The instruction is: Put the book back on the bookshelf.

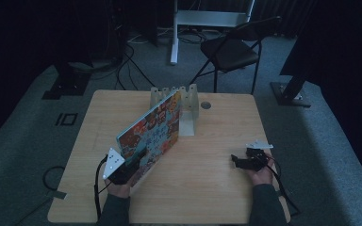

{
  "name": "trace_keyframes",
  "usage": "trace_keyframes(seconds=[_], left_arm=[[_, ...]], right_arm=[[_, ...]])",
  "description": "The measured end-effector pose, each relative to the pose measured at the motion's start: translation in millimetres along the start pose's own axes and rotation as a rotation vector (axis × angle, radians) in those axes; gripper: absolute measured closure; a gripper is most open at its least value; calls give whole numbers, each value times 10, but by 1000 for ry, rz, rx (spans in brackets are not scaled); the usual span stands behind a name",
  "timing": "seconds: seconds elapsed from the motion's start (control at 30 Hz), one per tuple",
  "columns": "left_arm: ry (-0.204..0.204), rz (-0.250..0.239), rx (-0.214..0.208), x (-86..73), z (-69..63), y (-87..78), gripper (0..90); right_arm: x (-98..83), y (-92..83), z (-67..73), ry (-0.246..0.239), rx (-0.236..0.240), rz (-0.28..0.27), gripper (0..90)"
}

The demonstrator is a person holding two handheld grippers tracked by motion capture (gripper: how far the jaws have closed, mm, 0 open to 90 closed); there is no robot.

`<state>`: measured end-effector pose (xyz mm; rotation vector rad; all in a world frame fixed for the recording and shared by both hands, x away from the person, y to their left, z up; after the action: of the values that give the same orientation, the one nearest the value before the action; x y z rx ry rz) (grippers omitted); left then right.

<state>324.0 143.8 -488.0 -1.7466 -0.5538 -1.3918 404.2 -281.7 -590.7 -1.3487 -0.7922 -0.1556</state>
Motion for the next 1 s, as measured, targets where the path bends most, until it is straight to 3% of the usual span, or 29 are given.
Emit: trace_keyframes(seconds=[1.0], left_arm=[[-19,-2,55,16,79,3,813]], right_arm=[[0,-1,2,0,1,0,179]])
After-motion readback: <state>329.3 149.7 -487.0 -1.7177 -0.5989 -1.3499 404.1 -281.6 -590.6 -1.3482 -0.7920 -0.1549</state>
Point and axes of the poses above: each handheld gripper's, and its own axes: y roughly forward along the jaws, x roughly out of its top, z roughly to its left, the point moved 6 cm from there along y, roughly forward along the jaws, and after that the axes turned 11 degrees about z, right-handed, at the moved point
